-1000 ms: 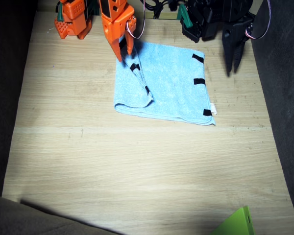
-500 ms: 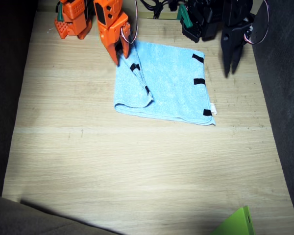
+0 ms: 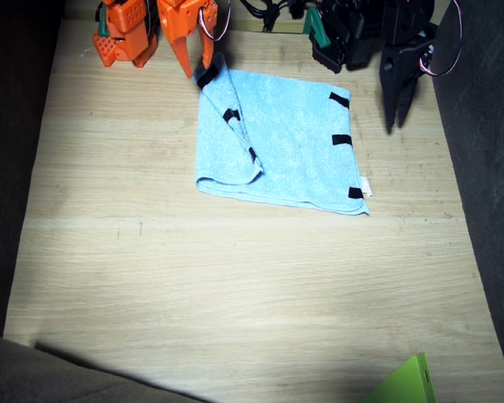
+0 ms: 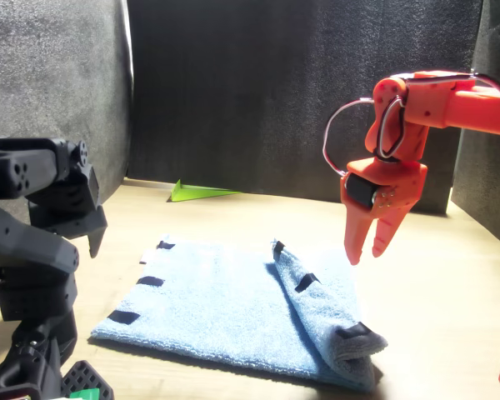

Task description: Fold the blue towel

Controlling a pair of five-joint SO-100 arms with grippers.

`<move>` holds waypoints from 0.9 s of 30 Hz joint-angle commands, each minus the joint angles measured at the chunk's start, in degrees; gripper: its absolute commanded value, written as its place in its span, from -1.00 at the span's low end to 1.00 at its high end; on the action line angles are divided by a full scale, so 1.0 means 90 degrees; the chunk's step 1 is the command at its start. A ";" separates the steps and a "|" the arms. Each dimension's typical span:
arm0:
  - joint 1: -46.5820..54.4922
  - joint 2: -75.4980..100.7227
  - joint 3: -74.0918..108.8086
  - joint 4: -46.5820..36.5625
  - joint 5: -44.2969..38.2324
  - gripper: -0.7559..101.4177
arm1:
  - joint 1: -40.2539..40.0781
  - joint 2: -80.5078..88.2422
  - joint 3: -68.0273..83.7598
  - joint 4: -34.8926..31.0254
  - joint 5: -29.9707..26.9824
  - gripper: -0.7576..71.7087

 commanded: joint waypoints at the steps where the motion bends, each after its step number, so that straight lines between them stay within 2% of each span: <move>1: 0.0137 0.0020 -0.0146 -0.0010 0.0049 -0.60 | 0.0283 0.0166 -0.0215 0.0400 0.0166 -0.39; 5: 0.0137 0.0029 -0.0137 -0.0010 0.0039 -0.61 | 0.0410 0.0137 -0.0137 0.0381 0.0176 -0.46; 8: 0.0137 0.0039 -0.0137 -0.0010 0.0039 -0.61 | 0.0469 0.0283 0.0303 0.0059 0.0156 -0.48; 11: 0.0146 0.0039 -0.0127 -0.0020 0.0029 -0.61 | 0.0527 0.0273 0.0352 -0.0068 0.0107 -0.45; 18: 0.0156 0.0000 -0.0146 -0.0020 0.0020 -0.61 | 0.0771 -0.0205 0.0879 -0.0889 -0.0068 -0.38; 27: 0.0146 -0.0078 -0.0186 -0.0029 0.0029 -0.61 | 0.0957 -0.0762 0.0791 -0.1094 -0.0215 -0.38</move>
